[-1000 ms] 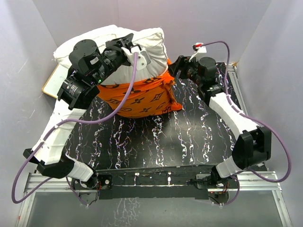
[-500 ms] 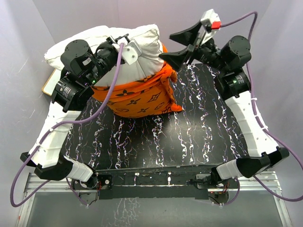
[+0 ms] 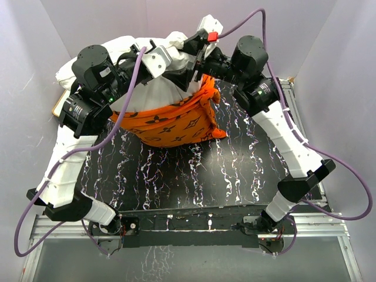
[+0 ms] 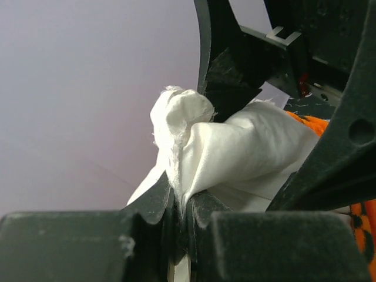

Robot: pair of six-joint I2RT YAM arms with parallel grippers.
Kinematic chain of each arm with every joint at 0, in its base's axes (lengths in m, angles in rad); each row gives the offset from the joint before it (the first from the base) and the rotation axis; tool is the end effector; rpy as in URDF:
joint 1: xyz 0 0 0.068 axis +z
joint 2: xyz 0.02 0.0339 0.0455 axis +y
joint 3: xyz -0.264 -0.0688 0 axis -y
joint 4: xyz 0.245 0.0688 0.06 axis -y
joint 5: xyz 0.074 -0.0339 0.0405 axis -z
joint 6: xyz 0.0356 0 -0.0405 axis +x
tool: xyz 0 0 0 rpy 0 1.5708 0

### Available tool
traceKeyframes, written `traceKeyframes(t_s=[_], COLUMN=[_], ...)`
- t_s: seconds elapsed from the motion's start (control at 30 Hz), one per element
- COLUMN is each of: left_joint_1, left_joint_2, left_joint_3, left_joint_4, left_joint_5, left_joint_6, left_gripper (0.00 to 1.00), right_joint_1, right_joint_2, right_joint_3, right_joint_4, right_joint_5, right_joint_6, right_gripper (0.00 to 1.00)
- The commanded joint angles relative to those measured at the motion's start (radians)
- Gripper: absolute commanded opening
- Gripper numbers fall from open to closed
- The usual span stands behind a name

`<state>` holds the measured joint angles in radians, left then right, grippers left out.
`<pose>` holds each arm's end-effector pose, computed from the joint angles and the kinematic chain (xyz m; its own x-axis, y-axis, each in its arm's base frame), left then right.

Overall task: Remove the pillowcase from the pillow
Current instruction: Remove the pillow from the pillowcase.

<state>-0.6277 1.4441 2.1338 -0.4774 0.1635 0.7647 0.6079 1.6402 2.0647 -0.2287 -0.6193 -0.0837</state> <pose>0.1942 -0.1481 0.6006 0.6134 0.3989 -0.6816 0.3930 0.5945 0.7015 0.2655 0.2099 0.5525 0.2371 0.0820 -0.9680 -0.9158 0.3513 -0.1945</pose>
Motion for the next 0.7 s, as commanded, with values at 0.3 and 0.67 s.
traceKeyframes(t_s=[0.3, 0.67], left_joint_1=[-0.009, -0.007], left_joint_2=[-0.029, -0.071], left_joint_3=[0.12, -0.03], left_joint_4=[0.128, 0.083], left_joint_5=[0.011, -0.381], left_joint_6=[-0.114, -0.206], left_gripper=[0.64, 0.87], right_joint_1=[-0.054, -0.479], right_joint_2=[0.076, -0.259], right_joint_3=[-0.149, -0.856], right_joint_4=[0.071, 0.836], right_joint_5=[0.273, -0.08], right_joint_6=[0.099, 0.579], right_gripper=[0.08, 0.08])
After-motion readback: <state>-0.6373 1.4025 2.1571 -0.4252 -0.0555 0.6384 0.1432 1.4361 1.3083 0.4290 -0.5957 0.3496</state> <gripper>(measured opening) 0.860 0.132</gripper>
